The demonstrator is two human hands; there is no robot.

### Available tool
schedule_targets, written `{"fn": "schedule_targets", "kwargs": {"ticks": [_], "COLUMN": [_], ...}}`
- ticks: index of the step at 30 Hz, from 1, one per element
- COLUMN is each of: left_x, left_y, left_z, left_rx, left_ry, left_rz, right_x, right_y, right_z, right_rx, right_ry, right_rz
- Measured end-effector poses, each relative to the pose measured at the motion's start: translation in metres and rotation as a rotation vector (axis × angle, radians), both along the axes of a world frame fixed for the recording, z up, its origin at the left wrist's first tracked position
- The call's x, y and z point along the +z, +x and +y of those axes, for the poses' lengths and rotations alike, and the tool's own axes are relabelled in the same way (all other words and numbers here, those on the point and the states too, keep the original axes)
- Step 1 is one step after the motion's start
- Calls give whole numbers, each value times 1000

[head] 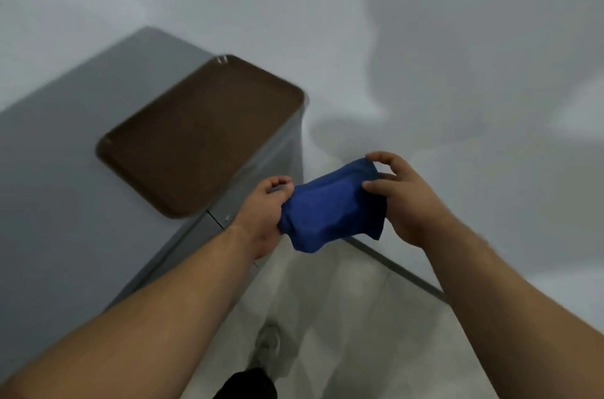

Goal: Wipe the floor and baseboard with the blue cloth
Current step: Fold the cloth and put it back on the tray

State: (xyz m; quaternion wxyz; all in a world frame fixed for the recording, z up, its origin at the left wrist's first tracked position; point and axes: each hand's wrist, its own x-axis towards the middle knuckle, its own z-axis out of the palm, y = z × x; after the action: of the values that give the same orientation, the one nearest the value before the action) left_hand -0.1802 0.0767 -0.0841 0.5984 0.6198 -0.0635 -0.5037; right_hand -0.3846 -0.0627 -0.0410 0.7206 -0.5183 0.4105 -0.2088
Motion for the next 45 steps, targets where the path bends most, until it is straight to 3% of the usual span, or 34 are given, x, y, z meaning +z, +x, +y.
{"fn": "schedule_targets", "kwargs": {"ticks": [3,6,9,11,15,22,25,29,34,38,41,45], "left_x": [41,61,69,72,67,58,55,47,26,6,1,4], "left_y": [29,61,89,108,144,183,197,211,208,184,176,176], "left_z": [12,23,24,22,10,-13,-14,-20,-37,-36,-38,-47], "left_rx": [22,-10,-85,-166,-271,-297,-230,-109,-216,-485,-499,-518], "left_ry": [-140,-208,-79,70,255,273,177,89,119,134,99,137], "left_rz": [43,-1,-241,-491,-783,-885,-1119,-1483,-1651,-1671,-1633,-1634], "right_x": [47,75,84,85,82,68,60,51,32,4,-1,1], "right_y": [36,80,122,150,192,244,263,288,300,281,273,272], "right_z": [-14,-21,-28,-33,-52,-86,-97,-110,-121,-114,-111,-105], "right_rx": [160,365,527,544,533,429,359,225,95,232,273,243], "right_ry": [-89,-337,-656,-755,-670,-256,-192,-293,-334,-549,-667,-832], "right_rz": [56,269,511,587,581,367,189,86,209,570,722,782]}}
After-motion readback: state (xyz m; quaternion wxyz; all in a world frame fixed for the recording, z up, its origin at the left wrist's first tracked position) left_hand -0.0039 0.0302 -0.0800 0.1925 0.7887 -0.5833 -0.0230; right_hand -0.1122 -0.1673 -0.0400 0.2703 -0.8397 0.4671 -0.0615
